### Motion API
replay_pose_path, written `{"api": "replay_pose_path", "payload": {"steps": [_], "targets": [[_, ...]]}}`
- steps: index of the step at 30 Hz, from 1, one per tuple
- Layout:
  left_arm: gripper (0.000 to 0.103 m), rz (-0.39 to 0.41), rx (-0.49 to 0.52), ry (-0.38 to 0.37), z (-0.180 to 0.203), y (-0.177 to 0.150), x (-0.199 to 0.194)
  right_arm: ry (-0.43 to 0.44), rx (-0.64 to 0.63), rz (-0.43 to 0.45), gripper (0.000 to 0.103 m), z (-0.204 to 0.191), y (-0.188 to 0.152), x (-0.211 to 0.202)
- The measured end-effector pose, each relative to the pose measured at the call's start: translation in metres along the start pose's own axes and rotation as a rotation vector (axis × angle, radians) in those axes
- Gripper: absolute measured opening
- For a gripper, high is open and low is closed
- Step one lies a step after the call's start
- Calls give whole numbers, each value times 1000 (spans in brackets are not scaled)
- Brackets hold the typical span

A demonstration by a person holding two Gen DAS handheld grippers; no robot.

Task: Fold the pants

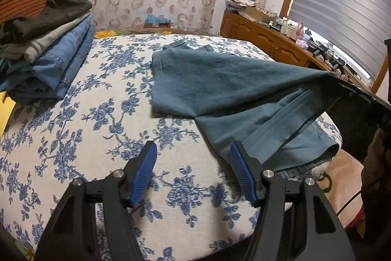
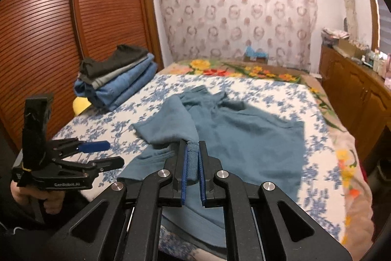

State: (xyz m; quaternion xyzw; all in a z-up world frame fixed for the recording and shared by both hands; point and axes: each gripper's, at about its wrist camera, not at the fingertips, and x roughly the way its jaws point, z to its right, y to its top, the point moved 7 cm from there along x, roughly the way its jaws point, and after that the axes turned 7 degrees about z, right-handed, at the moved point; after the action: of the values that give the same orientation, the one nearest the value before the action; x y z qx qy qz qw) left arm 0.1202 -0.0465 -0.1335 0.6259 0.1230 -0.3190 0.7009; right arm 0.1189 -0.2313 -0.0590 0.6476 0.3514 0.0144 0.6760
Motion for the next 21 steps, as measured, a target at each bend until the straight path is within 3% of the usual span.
{"api": "replay_pose_path", "payload": {"steps": [7, 21], "targets": [[62, 4, 30, -23, 13, 4, -1, -53, 3, 31, 5, 17, -2, -30], [62, -7, 91, -47, 35, 15, 6, -129, 33, -30, 5, 46, -43, -53]]}}
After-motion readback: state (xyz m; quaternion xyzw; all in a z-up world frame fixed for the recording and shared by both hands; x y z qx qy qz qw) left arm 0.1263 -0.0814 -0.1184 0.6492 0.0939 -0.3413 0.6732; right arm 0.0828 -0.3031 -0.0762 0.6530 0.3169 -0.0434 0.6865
